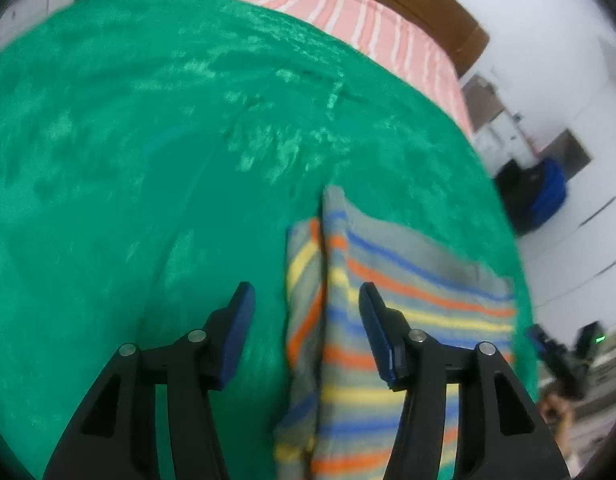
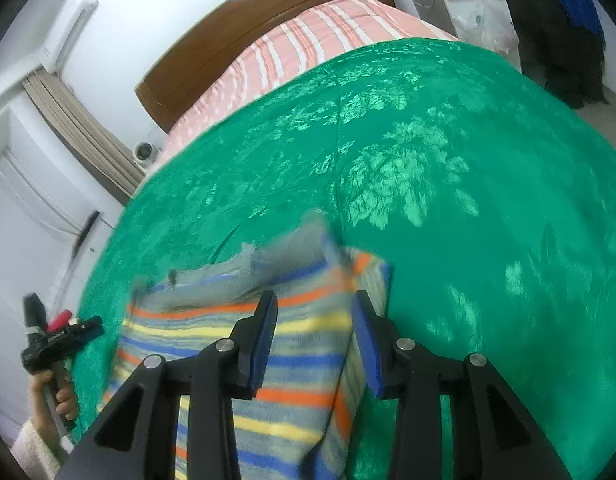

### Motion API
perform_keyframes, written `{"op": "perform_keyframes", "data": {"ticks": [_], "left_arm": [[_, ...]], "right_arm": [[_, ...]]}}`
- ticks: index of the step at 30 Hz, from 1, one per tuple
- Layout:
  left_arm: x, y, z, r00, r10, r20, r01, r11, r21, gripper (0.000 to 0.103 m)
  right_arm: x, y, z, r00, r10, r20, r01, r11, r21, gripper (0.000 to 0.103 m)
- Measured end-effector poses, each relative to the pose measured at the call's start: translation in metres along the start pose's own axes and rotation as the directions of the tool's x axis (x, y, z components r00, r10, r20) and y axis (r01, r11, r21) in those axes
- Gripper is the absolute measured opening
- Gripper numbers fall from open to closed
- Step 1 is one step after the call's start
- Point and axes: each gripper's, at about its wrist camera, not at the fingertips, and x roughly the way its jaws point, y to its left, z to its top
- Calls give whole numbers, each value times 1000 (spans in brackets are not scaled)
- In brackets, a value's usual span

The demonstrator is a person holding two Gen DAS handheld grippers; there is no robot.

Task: Fold small clothes
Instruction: 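Grasp the sweater side edge with the right tool while the left tool grasps it too, fold over, then open both tools and release the folded sweater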

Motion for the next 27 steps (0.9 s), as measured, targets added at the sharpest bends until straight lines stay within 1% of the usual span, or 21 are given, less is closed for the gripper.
{"op": "perform_keyframes", "data": {"ticks": [2, 4, 5, 6, 8, 9, 10, 11, 12, 13, 14, 17, 19, 20, 21, 22, 23, 24, 25, 26, 27], "left_arm": [[-14, 10, -21, 1000, -11, -21, 11, 1000, 17, 57], [-25, 8, -45, 997, -48, -59, 50, 998, 45, 60], [-30, 4, -61, 994, -63, -85, 69, 995, 72, 65], [-30, -4, -74, 993, -61, -102, 71, 992, 103, 71], [-26, -18, -95, 991, -14, -130, 36, 986, 164, 71], [-17, -23, -98, 990, 17, -142, 9, 983, 183, 55], [-10, -28, -102, 987, 48, -151, -18, 981, 195, 34], [-2, -32, -105, 982, 90, -165, -54, 977, 208, 8], [-2, -32, -109, 981, 105, -165, -67, 973, 221, 6], [-4, -33, -108, 982, 119, -148, -82, 969, 235, 5], [-9, -31, -109, 981, 133, -142, -95, 966, 242, 5], [-7, -21, -112, 978, 132, -161, -93, 969, 230, 5], [2, -27, -111, 975, 165, -150, -122, 957, 262, 6], [0, -30, -112, 975, 177, -133, -135, 951, 277, 8], [-5, -32, -113, 976, 182, -119, -142, 949, 281, 17], [-11, -33, -116, 974, 200, -105, -164, 945, 282, 21], [-23, -35, -120, 970, 231, -79, -200, 938, 284, 34], [-38, -35, -126, 966, 256, -41, -233, 926, 297, 53], [-52, -38, -133, 962, 272, 9, -261, 913, 315, 62], [-71, -41, -141, 956, 285, 77, -294, 896, 332, 76], [-86, -43, -149, 946, 297, 130, -324, 883, 339, 83]], "right_arm": [[-17, -4, -20, 999, 36, -11, -36, 999, -8, 40], [-32, -6, -40, 997, 48, -52, -50, 998, -27, 40], [-42, -5, -56, 995, 51, -89, -55, 998, -42, 42], [-45, -4, -67, 992, 50, -118, -57, 997, -51, 44], [-50, -1, -86, 986, 41, -159, -50, 997, -54, 57], [-48, 0, -96, 982, 45, -181, -54, 997, -47, 57], [-45, -4, -103, 979, 54, -197, -63, 997, -37, 55], [-36, -4, -108, 970, 77, -232, -83, 996, -18, 34], [-24, -5, -110, 961, 74, -265, -81, 997, -13, 11], [-20, -5, -112, 958, 28, -286, -38, 999, -28, 8], [-23, -7, -113, 959, -10, -282, 2, 1000, -29, 7], [-32, -16, -117, 958, -58, -281, 52, 998, -26, 6], [-28, -20, -123, 954, -68, -293, 65, 998, -22, 6], [-25, -21, -123, 954, -67, -291, 66, 998, -11, 6], [-25, -20, -123, 958, -65, -278, 66, 998, -8, 7], [-28, -18, -121, 963, -62, -262, 61, 998, -11, 12], [-34, -15, -122, 969, -60, -239, 56, 998, -24, 26], [-40, -13, -123, 972, -74, -224, 68, 997, -34, 33], [-50, -10, -125, 977, -86, -197, 78, 996, -46, 49], [-67, -9, -129, 986, -79, -150, 70, 996, -60, 58], [-80, -7, -136, 991, -80, -111, 72, 995, -74, 60]]}}
